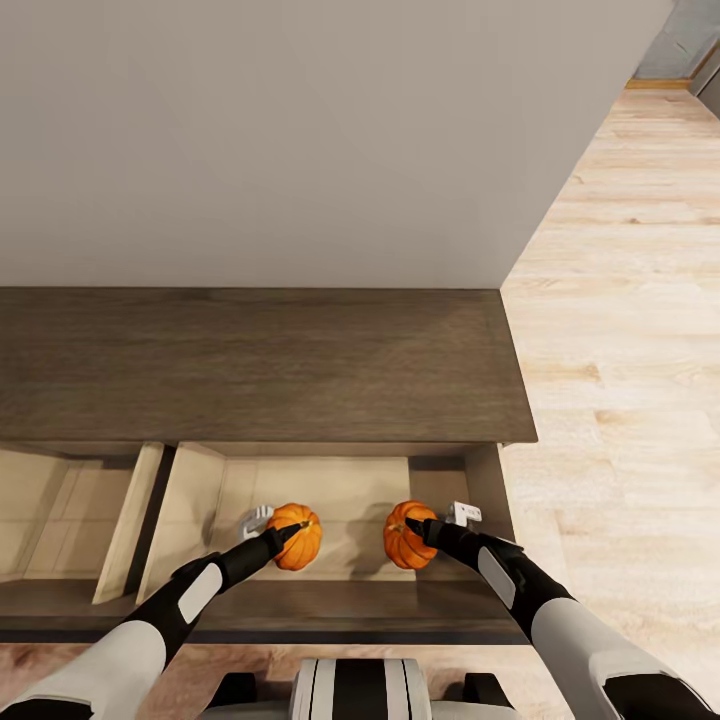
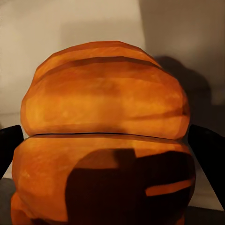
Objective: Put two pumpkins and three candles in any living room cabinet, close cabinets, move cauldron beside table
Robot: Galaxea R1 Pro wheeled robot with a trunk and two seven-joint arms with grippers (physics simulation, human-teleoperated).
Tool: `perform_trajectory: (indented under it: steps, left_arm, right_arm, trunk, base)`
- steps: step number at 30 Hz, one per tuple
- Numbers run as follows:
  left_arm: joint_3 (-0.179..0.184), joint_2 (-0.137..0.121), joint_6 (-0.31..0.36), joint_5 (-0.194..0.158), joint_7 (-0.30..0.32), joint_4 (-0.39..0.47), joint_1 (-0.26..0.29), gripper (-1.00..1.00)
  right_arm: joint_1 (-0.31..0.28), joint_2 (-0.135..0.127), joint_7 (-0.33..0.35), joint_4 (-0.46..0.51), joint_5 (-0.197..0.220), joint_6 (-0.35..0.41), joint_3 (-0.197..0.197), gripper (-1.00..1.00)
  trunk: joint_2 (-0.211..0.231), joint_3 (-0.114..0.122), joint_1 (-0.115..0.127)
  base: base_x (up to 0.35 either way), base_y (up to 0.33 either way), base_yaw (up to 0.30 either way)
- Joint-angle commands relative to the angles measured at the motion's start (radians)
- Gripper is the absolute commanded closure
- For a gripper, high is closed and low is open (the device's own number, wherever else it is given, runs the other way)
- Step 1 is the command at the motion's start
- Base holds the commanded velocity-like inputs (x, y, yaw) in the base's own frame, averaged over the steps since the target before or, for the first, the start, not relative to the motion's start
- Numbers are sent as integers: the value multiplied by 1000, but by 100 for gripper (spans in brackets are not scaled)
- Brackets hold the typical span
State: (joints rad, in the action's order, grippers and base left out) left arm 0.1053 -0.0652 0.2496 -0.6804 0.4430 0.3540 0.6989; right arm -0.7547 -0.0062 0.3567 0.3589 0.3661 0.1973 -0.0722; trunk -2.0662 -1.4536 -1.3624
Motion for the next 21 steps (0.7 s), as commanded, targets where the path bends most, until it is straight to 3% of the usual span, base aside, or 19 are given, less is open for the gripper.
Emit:
perform_trajectory:
  steps: [1, 6, 21]
  left_arm:
    - [1, -1, 0, -2, -6, -32, -1, 100]
    - [1, 1, -4, -2, -48, -35, -1, 100]
    - [2, -5, -18, 5, -52, -38, 1, 100]
  right_arm:
    - [0, 0, 0, 0, 0, 0, 0, 100]
    - [0, 0, 9, 0, 0, -1, -1, 100]
    - [0, -1, 42, 2, -6, 3, -3, 100]
  trunk:
    - [0, 0, 0]
    - [0, 0, 0]
    - [0, 0, 0]
  base:
    - [0, 0, 0]
    - [0, 0, 0]
    - [0, 0, 0]
